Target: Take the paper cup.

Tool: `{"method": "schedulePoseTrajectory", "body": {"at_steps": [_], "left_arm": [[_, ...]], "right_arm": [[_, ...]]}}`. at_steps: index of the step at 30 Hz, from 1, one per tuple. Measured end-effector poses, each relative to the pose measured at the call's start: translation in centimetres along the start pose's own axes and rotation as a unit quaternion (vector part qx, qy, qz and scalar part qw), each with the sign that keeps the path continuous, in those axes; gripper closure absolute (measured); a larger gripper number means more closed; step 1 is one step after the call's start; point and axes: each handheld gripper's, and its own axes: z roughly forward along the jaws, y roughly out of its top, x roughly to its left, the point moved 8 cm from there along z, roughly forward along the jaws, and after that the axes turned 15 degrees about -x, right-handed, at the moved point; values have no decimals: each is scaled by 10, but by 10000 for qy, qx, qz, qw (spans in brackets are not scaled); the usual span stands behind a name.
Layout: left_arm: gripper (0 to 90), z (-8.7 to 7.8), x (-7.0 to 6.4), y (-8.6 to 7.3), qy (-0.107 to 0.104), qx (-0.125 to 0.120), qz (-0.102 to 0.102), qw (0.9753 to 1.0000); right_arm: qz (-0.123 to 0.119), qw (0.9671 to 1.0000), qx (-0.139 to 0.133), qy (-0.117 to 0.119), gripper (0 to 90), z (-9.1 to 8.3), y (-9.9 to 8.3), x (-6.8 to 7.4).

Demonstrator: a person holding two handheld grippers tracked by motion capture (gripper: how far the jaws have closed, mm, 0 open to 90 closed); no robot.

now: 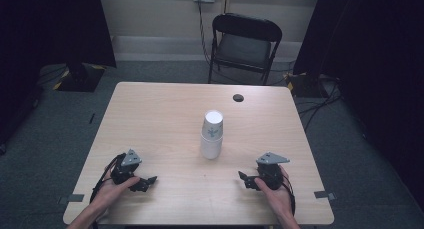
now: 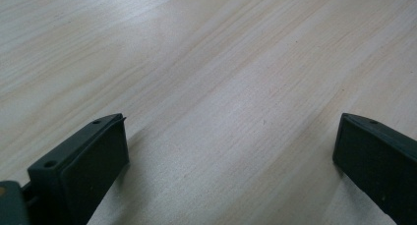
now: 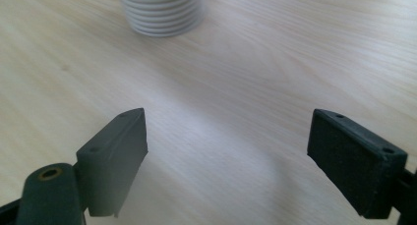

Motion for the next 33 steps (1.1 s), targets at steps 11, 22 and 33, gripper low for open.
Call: {"method": "schedulePoseTrajectory", "body": {"at_steps": [11, 22, 33], "left_arm": [[0, 0, 0, 0, 5, 2, -15, 10000], [0, 0, 0, 0, -1, -3, -15, 10000], [0, 0, 0, 0, 0, -2, -14, 10000]], "right_arm": [[-192, 9981, -362, 461, 194, 0, 35, 24], [-101, 9960, -636, 623, 188, 14, 77, 31], [-277, 9935, -834, 724, 172, 24, 105, 38]]}}
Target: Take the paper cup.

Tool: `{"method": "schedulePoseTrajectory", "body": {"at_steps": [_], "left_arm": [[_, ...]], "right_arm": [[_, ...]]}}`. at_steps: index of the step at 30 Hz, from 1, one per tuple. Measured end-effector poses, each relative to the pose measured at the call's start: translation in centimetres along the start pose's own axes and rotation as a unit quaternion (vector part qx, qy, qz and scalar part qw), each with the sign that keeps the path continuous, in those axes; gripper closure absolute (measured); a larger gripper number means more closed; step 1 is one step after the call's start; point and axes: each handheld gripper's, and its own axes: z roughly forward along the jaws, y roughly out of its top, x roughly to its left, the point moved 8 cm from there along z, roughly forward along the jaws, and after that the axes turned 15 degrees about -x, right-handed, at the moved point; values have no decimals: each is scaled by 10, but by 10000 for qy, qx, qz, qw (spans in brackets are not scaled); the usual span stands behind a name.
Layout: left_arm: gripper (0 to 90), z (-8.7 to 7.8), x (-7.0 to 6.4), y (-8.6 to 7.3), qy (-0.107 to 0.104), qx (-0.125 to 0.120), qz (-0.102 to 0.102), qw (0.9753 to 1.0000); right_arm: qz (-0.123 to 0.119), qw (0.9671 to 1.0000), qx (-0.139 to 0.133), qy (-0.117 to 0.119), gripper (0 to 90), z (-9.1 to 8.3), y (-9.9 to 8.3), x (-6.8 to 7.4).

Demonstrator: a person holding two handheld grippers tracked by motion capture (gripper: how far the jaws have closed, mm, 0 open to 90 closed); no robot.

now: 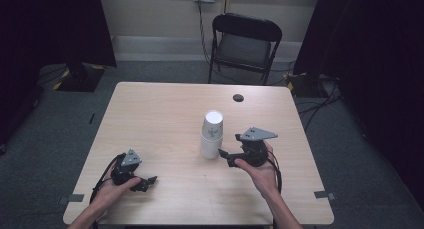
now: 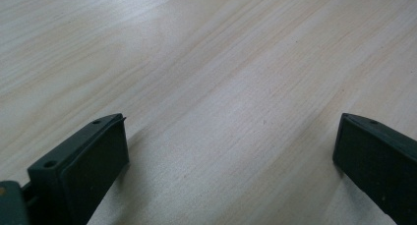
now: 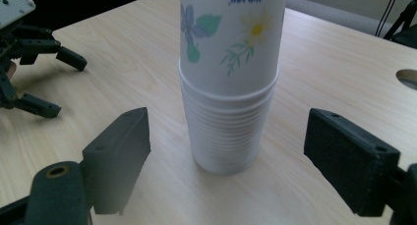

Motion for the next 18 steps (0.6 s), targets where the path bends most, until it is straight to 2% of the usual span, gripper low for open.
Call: {"method": "schedulePoseTrajectory", "body": {"at_steps": [3, 7, 9, 18], "left_arm": [[0, 0, 0, 0, 0, -1, -2, 10000], [0, 0, 0, 0, 0, 1, -1, 10000], [0, 0, 0, 0, 0, 1, 0, 10000], [0, 0, 0, 0, -3, 1, -2, 10000]], "right_arm": [[-82, 9998, -161, -6, 172, 6, 14, -1], [-58, 9995, -309, 29, 173, 11, 25, -2], [-139, 9990, -419, 70, 173, 18, 36, -1], [-152, 9976, -654, 142, 170, 38, 53, -2]]}}
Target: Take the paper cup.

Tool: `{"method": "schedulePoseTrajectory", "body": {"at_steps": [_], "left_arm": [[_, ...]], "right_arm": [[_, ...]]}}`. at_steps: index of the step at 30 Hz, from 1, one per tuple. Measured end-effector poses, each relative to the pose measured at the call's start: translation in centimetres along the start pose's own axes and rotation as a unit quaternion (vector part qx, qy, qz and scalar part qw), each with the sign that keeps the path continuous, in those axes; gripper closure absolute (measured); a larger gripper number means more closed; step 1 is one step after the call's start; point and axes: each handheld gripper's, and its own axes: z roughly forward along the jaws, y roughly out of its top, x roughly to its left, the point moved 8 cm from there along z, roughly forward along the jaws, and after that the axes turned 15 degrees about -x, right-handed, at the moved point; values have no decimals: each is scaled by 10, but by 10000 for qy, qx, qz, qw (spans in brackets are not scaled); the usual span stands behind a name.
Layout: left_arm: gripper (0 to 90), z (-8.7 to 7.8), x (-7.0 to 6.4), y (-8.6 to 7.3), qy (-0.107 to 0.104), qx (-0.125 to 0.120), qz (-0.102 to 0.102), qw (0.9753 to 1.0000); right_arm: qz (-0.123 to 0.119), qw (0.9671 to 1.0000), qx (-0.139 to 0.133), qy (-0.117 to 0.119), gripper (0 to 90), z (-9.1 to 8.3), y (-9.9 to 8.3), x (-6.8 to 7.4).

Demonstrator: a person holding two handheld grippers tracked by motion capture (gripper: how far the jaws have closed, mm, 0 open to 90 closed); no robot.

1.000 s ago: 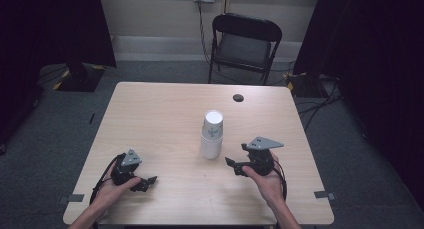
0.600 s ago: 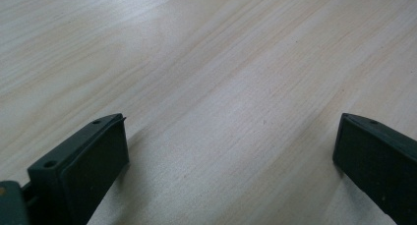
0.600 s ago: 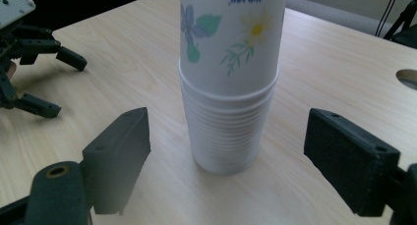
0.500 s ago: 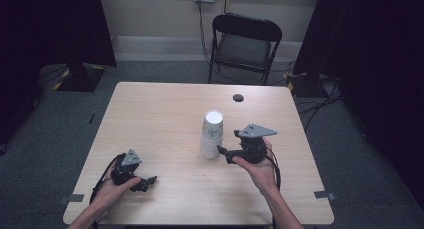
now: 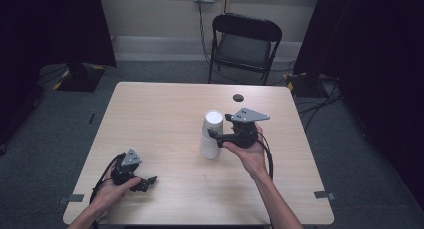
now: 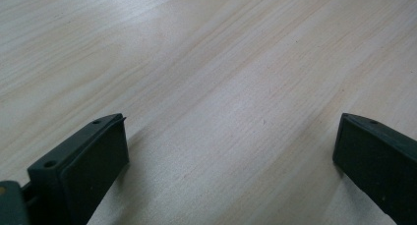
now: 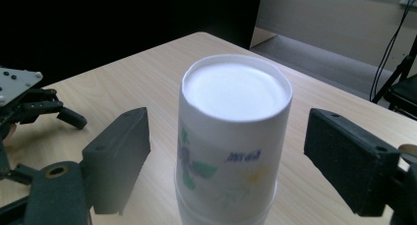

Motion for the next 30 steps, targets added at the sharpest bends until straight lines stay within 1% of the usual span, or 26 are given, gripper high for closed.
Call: {"method": "schedulePoseTrajectory", "body": {"at_steps": [2, 4, 5, 7, 12, 16, 18, 21, 24, 30], "left_arm": [[0, 0, 0, 0, 3, -1, 0, 10000], [0, 0, 0, 0, 3, -1, 1, 10000], [0, 0, 0, 0, 4, -1, -1, 10000], [0, 0, 0, 0, 3, -2, -1, 10000], [0, 0, 0, 0, 2, -2, 0, 10000], [0, 0, 0, 0, 3, -2, -1, 10000], [0, 0, 0, 0, 4, -2, -1, 10000], [0, 0, 0, 0, 2, -2, 1, 10000], [0, 0, 0, 0, 3, -2, 0, 10000], [0, 0, 0, 0, 4, -1, 0, 10000]], "right_arm": [[25, 10000, -32, 13, 172, 6, 0, -1], [20, 10000, 9, 5, 181, 11, -3, -1], [-14, 10000, 67, -26, 181, 15, -6, -2], [-2, 10000, 81, -23, 181, 17, -7, -2], [85, 10000, 40, 21, 208, 25, -10, -3], [107, 9999, -7, 128, 231, 31, -12, -3], [93, 9999, 29, 114, 244, 33, -13, -2], [96, 9999, 10, 125, 277, 33, -13, -3], [145, 9998, -18, 135, 305, 32, -14, -3], [155, 9998, -44, 115, 310, 32, -10, -5]]}}
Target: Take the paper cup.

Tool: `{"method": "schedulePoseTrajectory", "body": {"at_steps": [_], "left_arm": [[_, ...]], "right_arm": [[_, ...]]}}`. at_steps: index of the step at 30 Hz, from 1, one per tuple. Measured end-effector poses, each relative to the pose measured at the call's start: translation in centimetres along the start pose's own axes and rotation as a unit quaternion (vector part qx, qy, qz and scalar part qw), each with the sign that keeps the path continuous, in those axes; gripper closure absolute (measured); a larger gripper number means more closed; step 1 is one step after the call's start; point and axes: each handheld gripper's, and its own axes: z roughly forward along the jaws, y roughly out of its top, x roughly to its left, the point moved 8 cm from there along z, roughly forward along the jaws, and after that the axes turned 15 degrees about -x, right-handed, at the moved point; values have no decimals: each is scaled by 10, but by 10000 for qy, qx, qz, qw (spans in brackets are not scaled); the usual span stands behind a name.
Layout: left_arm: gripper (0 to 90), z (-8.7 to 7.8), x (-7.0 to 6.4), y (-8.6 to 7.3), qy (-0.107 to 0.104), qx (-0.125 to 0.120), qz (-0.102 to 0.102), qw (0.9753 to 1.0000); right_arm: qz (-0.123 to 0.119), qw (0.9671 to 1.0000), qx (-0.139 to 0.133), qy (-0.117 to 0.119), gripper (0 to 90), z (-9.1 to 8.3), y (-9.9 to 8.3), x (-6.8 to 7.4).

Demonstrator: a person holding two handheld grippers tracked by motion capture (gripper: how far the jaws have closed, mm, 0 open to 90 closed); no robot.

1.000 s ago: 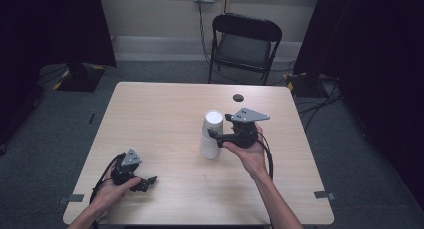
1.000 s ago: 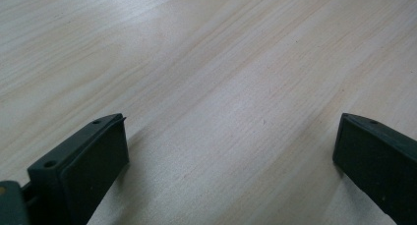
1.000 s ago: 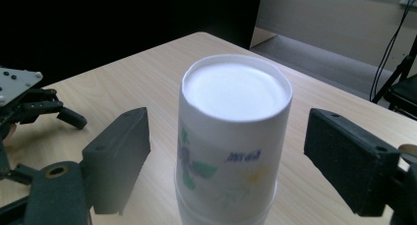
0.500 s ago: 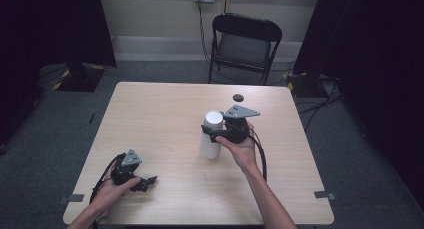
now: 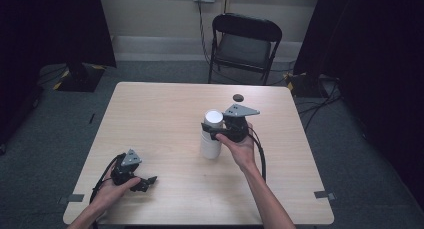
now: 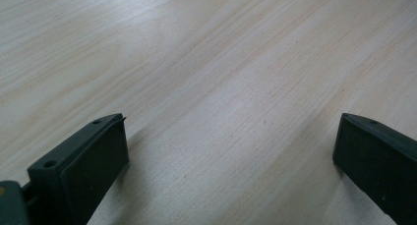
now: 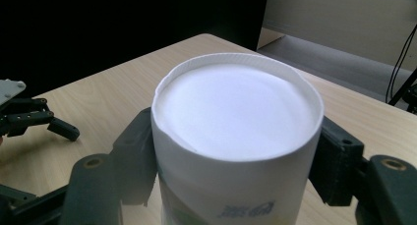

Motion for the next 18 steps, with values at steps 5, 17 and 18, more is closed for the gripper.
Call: {"method": "schedulePoseTrajectory", "body": {"at_steps": [5, 17, 18], "left_arm": [[0, 0, 0, 0, -1, 1, 2, 10000], [0, 0, 0, 0, 0, 2, 2, 10000], [0, 0, 0, 0, -1, 0, 0, 10000]], "right_arm": [[-23, 10000, -36, -18, 311, 0, 5, 1], [-18, 9999, -145, -18, 319, -2, 16, 2], [-18, 9999, -145, -18, 319, -2, 16, 2]]}}
